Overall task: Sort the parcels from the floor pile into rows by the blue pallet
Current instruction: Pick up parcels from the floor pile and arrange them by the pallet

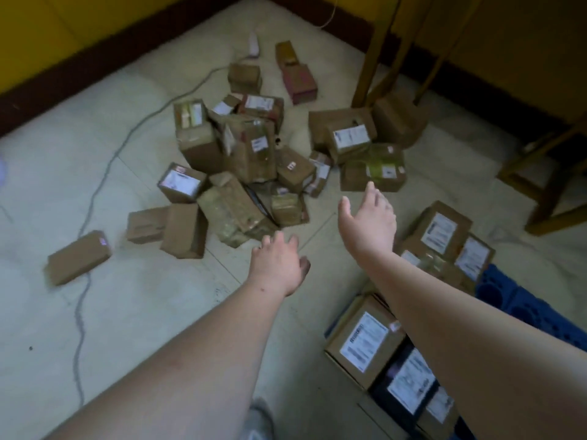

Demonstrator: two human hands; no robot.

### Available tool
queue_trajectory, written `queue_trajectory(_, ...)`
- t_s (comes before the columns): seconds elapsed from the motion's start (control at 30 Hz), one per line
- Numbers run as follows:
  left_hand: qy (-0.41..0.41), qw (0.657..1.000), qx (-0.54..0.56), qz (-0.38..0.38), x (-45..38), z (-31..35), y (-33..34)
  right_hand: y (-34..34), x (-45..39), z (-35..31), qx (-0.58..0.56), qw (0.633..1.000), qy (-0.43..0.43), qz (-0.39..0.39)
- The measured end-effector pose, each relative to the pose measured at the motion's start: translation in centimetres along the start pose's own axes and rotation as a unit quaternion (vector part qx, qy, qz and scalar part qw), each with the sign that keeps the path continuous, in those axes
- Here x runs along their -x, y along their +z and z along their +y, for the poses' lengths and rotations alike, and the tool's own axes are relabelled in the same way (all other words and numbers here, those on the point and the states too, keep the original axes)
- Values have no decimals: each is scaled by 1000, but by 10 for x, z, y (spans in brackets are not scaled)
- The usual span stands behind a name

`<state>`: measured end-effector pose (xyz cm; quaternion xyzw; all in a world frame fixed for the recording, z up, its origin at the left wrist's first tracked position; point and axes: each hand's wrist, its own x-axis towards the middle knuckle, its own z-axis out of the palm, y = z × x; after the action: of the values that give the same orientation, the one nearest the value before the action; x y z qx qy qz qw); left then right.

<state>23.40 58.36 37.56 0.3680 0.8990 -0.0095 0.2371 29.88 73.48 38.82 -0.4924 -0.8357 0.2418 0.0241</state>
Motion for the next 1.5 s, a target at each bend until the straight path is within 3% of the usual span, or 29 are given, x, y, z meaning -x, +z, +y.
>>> queue_trajectory(0.27,-67,995,46,-61,-24,-129,-34,60,-25,-144,-8,998,-34,-56)
queue_trajectory(0.6,-180,952,158,-191,-198,-234,53,246,-157,-204,-9,986,-60,-154)
queue_trajectory(0.67,-229,934,216,-171,-241,-249,75,291,-182,-198,-41,985,4,-170)
queue_trajectory(0.73,-268,923,260,-92,-282,-261,91,340,-200,-177,-52,975,133,-170)
queue_trajectory(0.8,-263,930,258,-3,-324,-270,100,377,-207,-147,-58,940,272,-199)
queue_trajectory(0.87,-238,929,284,4,-364,-278,105,401,-202,-119,-187,857,397,-270)
queue_trajectory(0.9,-229,923,310,-14,-379,-281,106,407,-195,-111,-294,789,442,-308)
queue_trajectory(0.93,-225,917,327,-33,-390,-283,107,407,-189,-106,-370,728,469,-336)
queue_trajectory(0.97,-225,917,326,-46,-397,-284,106,404,-184,-103,-414,693,481,-343)
queue_trajectory(1.03,-238,924,290,-79,-396,-282,103,395,-171,-96,-442,661,507,-332)
queue_trajectory(1.2,-264,924,251,-117,-350,-258,65,330,-132,-102,-411,668,552,-282)
queue_trajectory(1.3,-271,904,291,-155,-318,-240,22,274,-107,-111,-412,679,556,-245)
queue_trajectory(1.4,-211,902,335,-172,-278,-228,-20,220,-69,-113,-460,681,528,-217)
queue_trajectory(1.5,-106,924,307,-202,-223,-205,-63,173,-14,-99,-531,654,510,-177)
